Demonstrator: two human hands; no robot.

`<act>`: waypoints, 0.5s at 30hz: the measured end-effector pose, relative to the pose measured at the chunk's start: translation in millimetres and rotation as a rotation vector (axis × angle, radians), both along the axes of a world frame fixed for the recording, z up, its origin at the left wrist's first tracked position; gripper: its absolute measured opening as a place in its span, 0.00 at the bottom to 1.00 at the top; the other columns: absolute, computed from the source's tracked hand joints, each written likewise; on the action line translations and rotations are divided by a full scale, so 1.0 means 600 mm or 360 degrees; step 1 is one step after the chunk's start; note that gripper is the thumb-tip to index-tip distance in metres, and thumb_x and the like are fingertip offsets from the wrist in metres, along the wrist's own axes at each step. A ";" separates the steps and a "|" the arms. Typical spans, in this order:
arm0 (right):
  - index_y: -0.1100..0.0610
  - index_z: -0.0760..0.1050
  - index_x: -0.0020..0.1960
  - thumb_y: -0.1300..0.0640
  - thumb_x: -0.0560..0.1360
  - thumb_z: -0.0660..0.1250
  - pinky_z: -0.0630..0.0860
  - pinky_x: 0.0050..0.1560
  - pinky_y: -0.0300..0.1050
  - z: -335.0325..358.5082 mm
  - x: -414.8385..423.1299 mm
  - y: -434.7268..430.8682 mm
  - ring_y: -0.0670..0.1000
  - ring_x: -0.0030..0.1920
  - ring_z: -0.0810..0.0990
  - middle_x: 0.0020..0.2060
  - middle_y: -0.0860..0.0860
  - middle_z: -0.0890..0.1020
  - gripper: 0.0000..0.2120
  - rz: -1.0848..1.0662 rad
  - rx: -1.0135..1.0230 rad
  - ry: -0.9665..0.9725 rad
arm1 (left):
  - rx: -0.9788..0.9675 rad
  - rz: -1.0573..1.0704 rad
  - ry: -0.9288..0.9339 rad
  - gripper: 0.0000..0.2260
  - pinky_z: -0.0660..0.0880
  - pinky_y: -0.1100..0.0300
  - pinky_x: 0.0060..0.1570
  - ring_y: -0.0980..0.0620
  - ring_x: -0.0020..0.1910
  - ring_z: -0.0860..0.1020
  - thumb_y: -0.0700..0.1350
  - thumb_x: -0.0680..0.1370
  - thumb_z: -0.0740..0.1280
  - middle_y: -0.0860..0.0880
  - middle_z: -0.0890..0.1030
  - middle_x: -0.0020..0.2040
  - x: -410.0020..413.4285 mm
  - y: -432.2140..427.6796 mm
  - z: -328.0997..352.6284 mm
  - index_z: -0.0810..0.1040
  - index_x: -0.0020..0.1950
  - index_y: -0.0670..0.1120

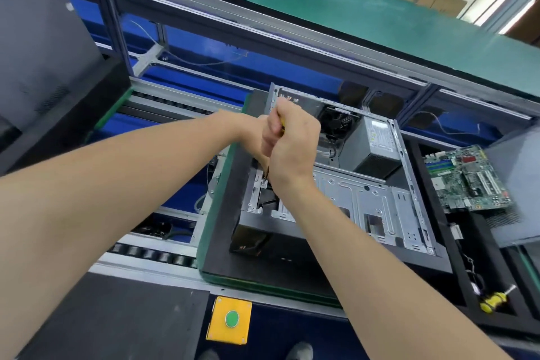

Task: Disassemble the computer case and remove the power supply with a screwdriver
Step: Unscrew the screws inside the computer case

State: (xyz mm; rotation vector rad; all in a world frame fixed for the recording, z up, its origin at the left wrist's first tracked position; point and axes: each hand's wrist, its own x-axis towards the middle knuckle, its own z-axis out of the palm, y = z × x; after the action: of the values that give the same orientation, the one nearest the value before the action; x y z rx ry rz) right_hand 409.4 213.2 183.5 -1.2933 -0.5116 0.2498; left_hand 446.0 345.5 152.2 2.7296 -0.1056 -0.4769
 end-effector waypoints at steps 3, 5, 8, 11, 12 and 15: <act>0.52 0.58 0.27 0.57 0.72 0.60 0.53 0.32 0.40 0.012 0.018 0.001 0.51 0.28 0.54 0.24 0.49 0.58 0.17 0.0180 -0.0099 0.0081 | 0.0008 -0.0100 0.0101 0.11 0.67 0.64 0.51 0.53 0.44 0.69 0.52 0.78 0.71 0.54 0.70 0.41 0.005 -0.003 -0.004 0.71 0.42 0.53; 0.52 0.58 0.27 0.57 0.72 0.60 0.49 0.31 0.41 0.015 0.037 -0.008 0.49 0.27 0.52 0.24 0.49 0.56 0.17 0.0366 -0.0056 0.0218 | 0.0123 -0.0283 0.0213 0.13 0.71 0.56 0.58 0.54 0.48 0.73 0.69 0.67 0.72 0.58 0.74 0.45 -0.002 -0.016 0.016 0.73 0.40 0.66; 0.51 0.59 0.25 0.57 0.73 0.57 0.46 0.29 0.40 0.015 0.061 -0.022 0.46 0.25 0.50 0.22 0.48 0.55 0.19 0.0757 -0.0030 0.0355 | 0.0060 -0.0302 0.0219 0.18 0.76 0.53 0.60 0.57 0.47 0.76 0.79 0.57 0.70 0.60 0.80 0.42 0.012 -0.008 0.006 0.78 0.33 0.68; 0.51 0.56 0.27 0.58 0.75 0.54 0.48 0.27 0.36 0.021 0.078 -0.015 0.46 0.23 0.50 0.22 0.48 0.53 0.18 0.1164 -0.0098 0.0409 | -0.0179 -0.0064 0.0320 0.28 0.73 0.69 0.50 0.63 0.39 0.76 0.80 0.58 0.68 0.65 0.78 0.29 0.016 -0.005 -0.004 0.78 0.29 0.55; 0.52 0.55 0.27 0.58 0.75 0.53 0.50 0.26 0.34 0.024 0.083 -0.013 0.47 0.23 0.50 0.22 0.49 0.52 0.18 0.1268 -0.0119 0.0429 | -0.0240 -0.0025 0.0341 0.29 0.71 0.74 0.44 0.64 0.35 0.76 0.75 0.62 0.71 0.67 0.76 0.26 0.018 -0.003 -0.007 0.77 0.27 0.49; 0.51 0.56 0.27 0.58 0.75 0.52 0.55 0.25 0.32 0.026 0.091 -0.010 0.47 0.23 0.50 0.22 0.49 0.53 0.18 0.1441 -0.0130 0.0491 | -0.0285 0.0115 0.0293 0.18 0.68 0.79 0.34 0.61 0.30 0.73 0.49 0.75 0.76 0.64 0.73 0.23 0.010 0.003 -0.013 0.76 0.29 0.45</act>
State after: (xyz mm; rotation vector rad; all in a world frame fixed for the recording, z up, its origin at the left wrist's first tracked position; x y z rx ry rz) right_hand 464.1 207.2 199.2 -0.9996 -0.7992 1.2118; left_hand 451.9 347.3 144.2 2.4930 -0.0012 -0.6615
